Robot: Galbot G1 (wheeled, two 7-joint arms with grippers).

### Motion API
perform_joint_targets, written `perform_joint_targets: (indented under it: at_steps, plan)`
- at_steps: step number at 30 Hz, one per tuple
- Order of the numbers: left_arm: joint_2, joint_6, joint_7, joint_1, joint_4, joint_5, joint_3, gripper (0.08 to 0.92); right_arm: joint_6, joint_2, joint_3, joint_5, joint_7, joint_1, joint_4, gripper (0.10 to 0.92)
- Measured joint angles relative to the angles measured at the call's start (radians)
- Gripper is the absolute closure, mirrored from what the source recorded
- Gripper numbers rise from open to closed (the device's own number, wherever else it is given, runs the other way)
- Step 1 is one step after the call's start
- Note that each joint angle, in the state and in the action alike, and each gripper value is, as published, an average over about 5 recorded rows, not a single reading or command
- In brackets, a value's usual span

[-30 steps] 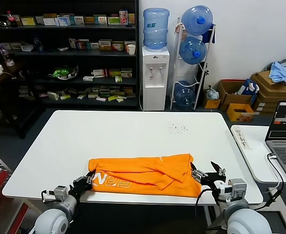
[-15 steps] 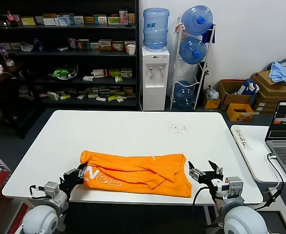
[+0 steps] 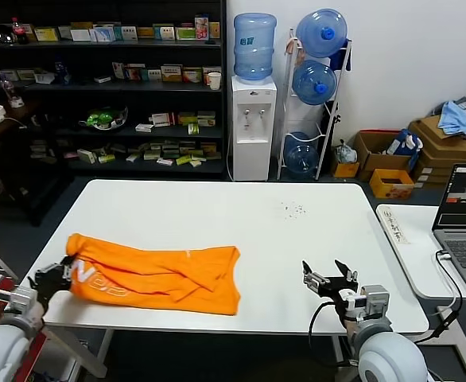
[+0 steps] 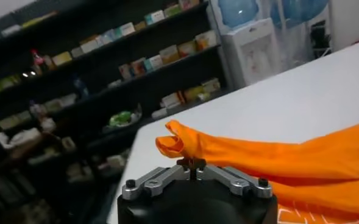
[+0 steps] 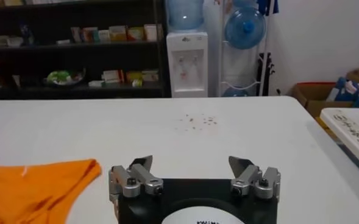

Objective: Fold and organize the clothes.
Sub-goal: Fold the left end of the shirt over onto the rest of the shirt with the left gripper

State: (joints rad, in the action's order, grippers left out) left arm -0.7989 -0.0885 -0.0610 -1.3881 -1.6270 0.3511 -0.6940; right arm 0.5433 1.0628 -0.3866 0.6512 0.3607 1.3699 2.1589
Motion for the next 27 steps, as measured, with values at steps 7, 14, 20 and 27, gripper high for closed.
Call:
perform_joint_targets:
  at_steps: [7,14,20,27]
  plan:
    - [0.062,-0.010,0.008,-0.027,0.002,-0.006,-0.037,0.891,0.001,0.010,0.014,-0.007,0.000,-0.010,-0.007,0.203]
    - [0.070,-0.089,0.060,-0.068,-0.134,0.115,0.020,0.891,0.002,0.012,0.014,-0.010,0.000,-0.004,-0.009,0.203]
    - [0.036,-0.176,0.142,-0.043,-0.264,0.267,0.129,0.891,0.002,0.018,0.011,-0.016,-0.001,0.002,-0.009,0.203]
    - [-0.034,-0.245,0.244,0.039,-0.341,0.450,0.258,0.891,0.004,0.033,0.010,-0.026,-0.001,0.007,-0.011,0.203]
